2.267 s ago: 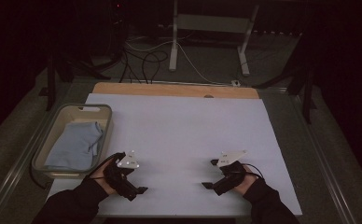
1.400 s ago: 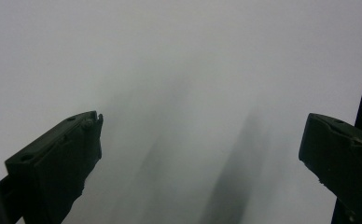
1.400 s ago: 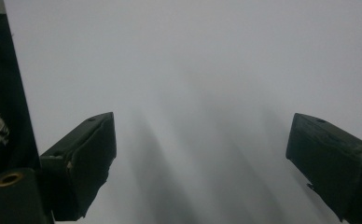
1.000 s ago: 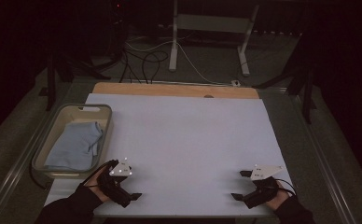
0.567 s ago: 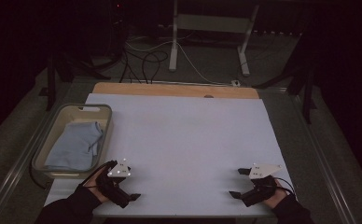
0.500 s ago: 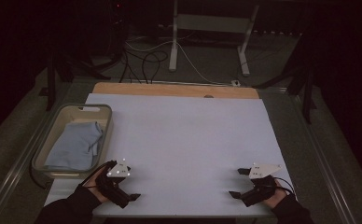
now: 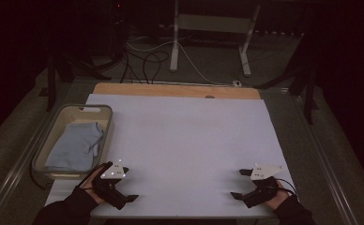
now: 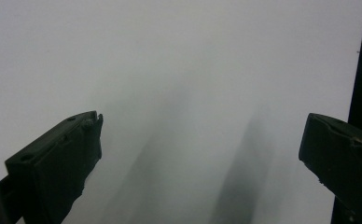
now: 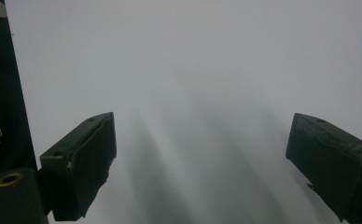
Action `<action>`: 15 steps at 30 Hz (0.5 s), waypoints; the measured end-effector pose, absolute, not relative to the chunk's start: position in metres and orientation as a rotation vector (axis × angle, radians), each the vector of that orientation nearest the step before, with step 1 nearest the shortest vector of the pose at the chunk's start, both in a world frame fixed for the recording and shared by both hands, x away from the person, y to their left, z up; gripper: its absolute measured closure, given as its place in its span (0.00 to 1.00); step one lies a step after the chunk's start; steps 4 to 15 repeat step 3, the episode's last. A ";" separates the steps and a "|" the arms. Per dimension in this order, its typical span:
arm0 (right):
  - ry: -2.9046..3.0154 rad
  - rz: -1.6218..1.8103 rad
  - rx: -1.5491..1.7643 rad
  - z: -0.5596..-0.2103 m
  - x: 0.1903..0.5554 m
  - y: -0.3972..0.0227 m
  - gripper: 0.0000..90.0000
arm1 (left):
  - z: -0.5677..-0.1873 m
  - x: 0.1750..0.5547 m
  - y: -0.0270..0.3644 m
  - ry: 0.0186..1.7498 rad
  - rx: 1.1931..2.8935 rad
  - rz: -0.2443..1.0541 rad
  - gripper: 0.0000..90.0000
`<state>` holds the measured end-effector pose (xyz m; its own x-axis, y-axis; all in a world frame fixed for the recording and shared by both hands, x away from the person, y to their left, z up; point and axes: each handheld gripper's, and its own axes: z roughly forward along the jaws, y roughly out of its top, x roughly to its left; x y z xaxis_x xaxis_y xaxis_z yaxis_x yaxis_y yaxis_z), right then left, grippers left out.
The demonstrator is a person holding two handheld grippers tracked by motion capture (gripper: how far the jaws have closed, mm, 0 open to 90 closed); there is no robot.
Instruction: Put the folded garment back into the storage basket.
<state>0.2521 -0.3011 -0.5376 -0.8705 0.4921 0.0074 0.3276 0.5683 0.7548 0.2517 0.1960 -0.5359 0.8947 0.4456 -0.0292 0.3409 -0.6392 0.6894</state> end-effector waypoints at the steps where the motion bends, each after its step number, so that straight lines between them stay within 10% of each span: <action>1: 2.598 1.183 0.683 -0.537 0.252 -0.301 0.09 | -0.536 0.252 0.196 0.562 2.322 0.185 0.00; 15: 2.595 1.182 0.683 -0.537 0.252 -0.302 0.09 | -0.536 0.252 0.196 0.561 2.326 0.185 0.00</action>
